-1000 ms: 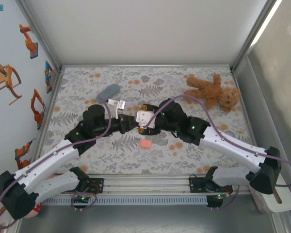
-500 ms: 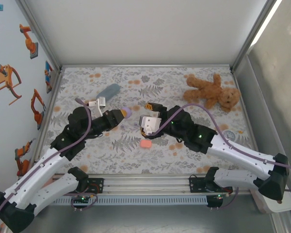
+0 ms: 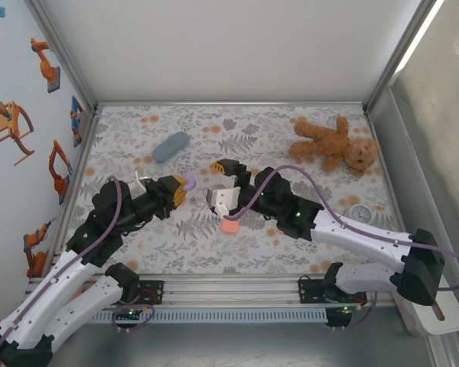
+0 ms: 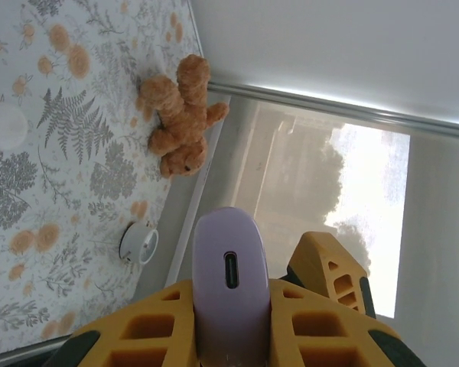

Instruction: Insert wireless bluetooth earbuds into charging case

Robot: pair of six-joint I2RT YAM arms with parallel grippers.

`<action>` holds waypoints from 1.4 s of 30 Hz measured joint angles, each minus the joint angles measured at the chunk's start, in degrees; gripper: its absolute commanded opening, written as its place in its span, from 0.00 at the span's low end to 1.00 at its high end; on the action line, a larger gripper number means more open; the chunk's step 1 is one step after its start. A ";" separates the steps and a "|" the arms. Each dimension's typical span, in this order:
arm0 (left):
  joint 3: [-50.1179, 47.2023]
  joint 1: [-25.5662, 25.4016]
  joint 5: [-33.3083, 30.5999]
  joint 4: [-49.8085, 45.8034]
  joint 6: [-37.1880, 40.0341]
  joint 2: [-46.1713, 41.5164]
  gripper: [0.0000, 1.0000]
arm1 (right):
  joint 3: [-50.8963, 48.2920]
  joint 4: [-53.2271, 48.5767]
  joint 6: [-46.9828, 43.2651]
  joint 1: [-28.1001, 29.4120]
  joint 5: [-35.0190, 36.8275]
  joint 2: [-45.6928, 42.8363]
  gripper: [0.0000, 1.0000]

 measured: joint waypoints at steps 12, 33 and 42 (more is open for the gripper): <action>1.16 -0.83 -0.68 -3.02 -7.43 2.82 0.00 | 3.85 1.01 -1.88 0.04 -5.99 5.03 0.62; 1.95 -1.20 -0.92 -3.13 -9.35 3.72 0.00 | 4.35 4.63 -2.38 0.11 -5.79 9.86 0.31; 2.14 -1.25 -1.70 -3.10 -10.19 3.65 0.15 | 4.35 4.63 -2.69 0.15 -5.75 9.88 0.20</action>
